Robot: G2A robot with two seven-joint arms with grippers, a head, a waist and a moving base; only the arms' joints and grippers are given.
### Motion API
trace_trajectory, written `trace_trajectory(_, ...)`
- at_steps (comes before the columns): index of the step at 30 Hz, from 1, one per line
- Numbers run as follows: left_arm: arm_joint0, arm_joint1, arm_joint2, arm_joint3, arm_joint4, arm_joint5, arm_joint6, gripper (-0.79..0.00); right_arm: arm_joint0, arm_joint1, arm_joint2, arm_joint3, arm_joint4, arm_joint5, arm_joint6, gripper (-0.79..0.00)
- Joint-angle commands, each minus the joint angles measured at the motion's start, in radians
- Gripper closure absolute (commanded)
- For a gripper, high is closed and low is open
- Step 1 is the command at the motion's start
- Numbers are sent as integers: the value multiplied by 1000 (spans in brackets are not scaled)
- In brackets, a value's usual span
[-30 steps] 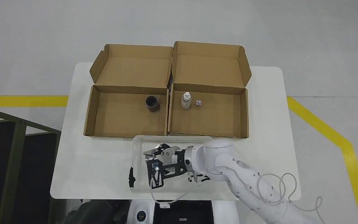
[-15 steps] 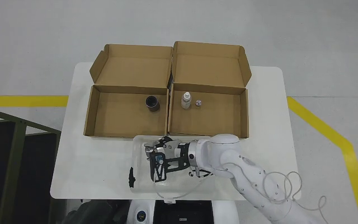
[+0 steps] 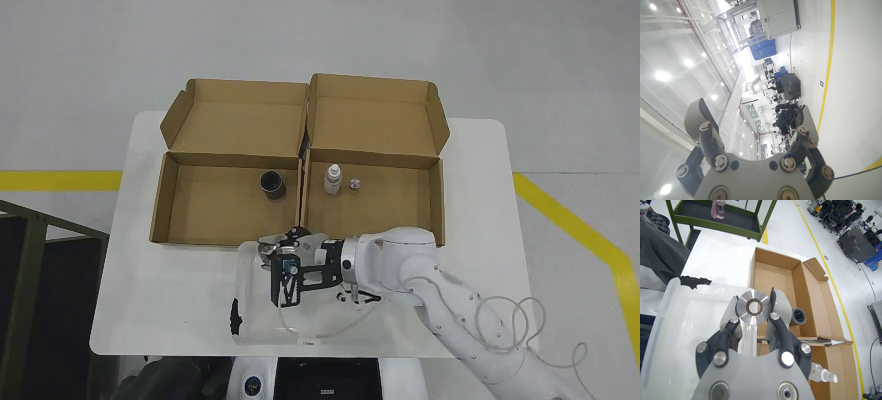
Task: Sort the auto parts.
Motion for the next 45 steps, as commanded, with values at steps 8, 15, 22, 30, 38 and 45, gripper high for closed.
trace_trajectory(8,0,0,0,0,0,0,0,-785,92,-21,-28,97,66,18,-3,0)
trace_trajectory(15,0,0,0,0,0,0,0,-785,162,-41,-49,181,127,41,39,0)
trace_trajectory(22,0,0,0,0,0,0,0,-785,236,-63,-80,263,191,62,109,0)
trace_trajectory(30,0,0,0,0,0,0,0,-785,328,-101,-144,375,259,88,170,0)
trace_trajectory(38,0,0,0,0,0,0,0,-785,406,-145,-213,506,296,111,194,0)
trace_trajectory(45,0,0,0,0,0,0,0,-785,454,-183,-265,606,307,115,190,0)
